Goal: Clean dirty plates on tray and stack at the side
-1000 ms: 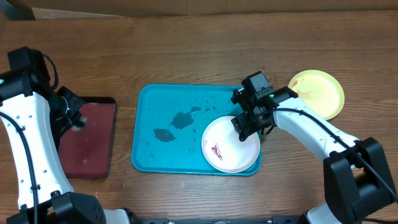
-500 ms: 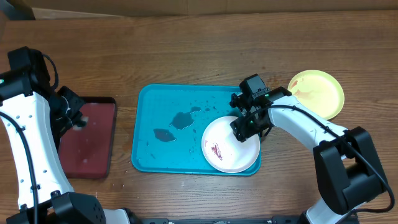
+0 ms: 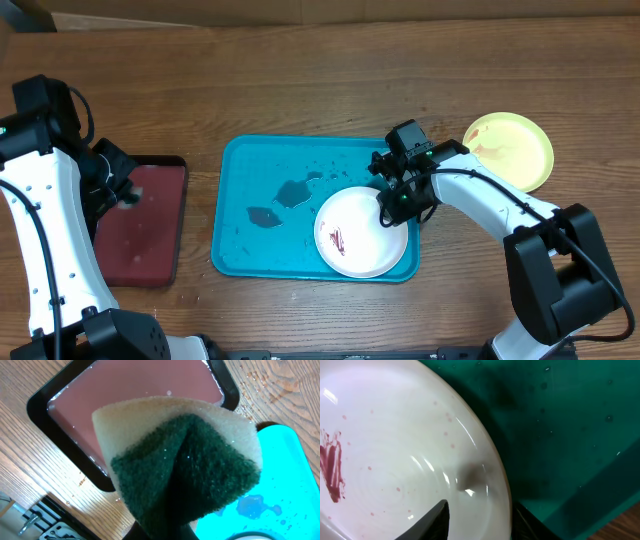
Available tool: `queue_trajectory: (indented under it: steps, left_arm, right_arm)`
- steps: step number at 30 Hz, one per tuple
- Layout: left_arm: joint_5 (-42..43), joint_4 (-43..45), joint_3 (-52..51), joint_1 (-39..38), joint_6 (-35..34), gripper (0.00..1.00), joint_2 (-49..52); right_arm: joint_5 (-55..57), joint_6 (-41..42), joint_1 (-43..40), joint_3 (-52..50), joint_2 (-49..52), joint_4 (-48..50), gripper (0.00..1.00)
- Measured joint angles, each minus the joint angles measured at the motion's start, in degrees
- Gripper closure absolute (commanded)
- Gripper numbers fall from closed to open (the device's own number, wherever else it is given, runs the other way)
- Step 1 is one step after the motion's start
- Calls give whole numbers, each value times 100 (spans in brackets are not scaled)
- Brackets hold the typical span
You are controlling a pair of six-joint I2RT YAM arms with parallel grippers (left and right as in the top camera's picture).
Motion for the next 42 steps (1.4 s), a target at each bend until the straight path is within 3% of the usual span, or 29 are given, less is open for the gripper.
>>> queue_trajectory:
  steps: [8,13,17,19,22,31,42]
  left_arm:
    - [4,2,0,0,0,96,0]
    - [199,44,0,0,90,96,0]
    - [750,181,0,-4,562,95,0]
    - [1150,243,-2,-57,894,96,0]
    - [1478,269,-52,-223,1163,96,0]
    - [1930,616,-651,-1604,1574,96,2]
    - [2009,1978,-1836,-3512,1451,96,22]
  right_arm:
    - [-17,251,0,-313,-2,354,59]
    - [-44,560,0,-321,-2,426,74]
    - [-181,940,0,-352,-2,568,82]
    - [-374,1174,-2,-369,-2,693,94]
    - [-570,1519,0,-382,0,887,96]
    - [-706,3062,153,-387,0,1419,96]
    - [-481,3864,804,-387,0,1716,96]
